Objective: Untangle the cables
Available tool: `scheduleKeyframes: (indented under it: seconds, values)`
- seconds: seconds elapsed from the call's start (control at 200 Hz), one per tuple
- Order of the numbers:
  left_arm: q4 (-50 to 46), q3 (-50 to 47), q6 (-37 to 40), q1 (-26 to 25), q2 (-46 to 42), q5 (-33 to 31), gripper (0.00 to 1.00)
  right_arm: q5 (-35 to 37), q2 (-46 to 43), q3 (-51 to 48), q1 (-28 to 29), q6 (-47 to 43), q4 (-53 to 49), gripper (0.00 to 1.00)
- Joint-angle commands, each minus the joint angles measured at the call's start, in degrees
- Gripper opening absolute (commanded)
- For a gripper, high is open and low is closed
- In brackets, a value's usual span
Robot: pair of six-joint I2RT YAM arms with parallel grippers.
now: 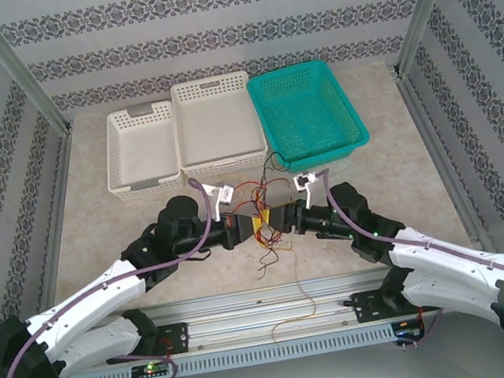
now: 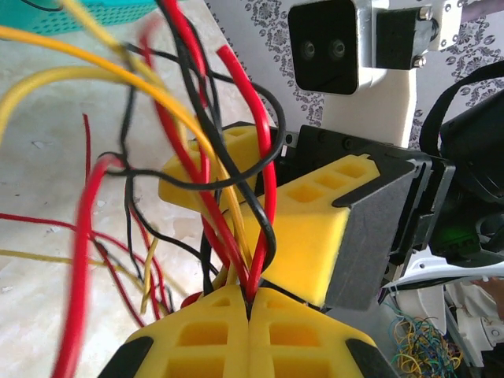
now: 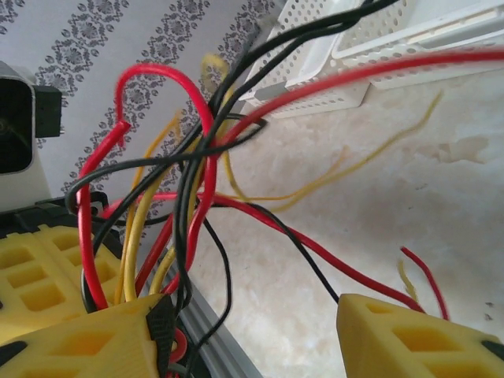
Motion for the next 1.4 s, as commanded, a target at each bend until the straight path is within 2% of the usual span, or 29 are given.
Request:
scheduleKeyframes:
  seconds: [0.0, 0.125, 0.425, 0.724, 0.829, 0.989, 1.169, 1.394]
  values:
    - [6.1, -0.4, -0.8, -0.6, 0.5, 0.9, 0.0, 0.2, -0.7, -0.2, 1.5, 0.3, 7.7, 0.58]
    - [6.5, -0.9, -0.8, -0.9, 0.6, 1.0, 0.0, 2.9, -2.0, -0.9, 1.5, -0.2, 7.5, 0.52]
    - [5.2, -1.0, 0.4, -0.9, -0.4, 0.4, 0.0, 1.9, -5.7, -1.7, 1.6, -0.4, 8.2, 0.55]
    - [6.4, -0.2, 0.1, -1.0, -0.7, 0.6, 0.0, 1.1, 3.5, -1.1, 2.7, 1.3, 12.8, 0.42]
    - [6.7, -0.4, 0.0, -0.9, -0.8, 0.8, 0.0, 2.2, 3.7, -0.6, 3.0, 0.9, 13.4, 0.3]
    - [5.5, -0.8, 0.6, -0.9, -2.3, -0.3, 0.0, 4.2, 1.7, -0.4, 2.9, -0.7, 10.5, 0.0]
    - [0.0, -0.6, 3.0, -0.7, -6.4, -3.4, 0.0, 9.5, -4.4, -1.0, 2.5, -2.7, 1.4, 0.0]
    - [-3.0, 0.4, 4.2, 0.0, -8.1, -4.4, 0.0, 8.6, -10.0, -1.7, 0.6, -3.9, -2.5, 0.0]
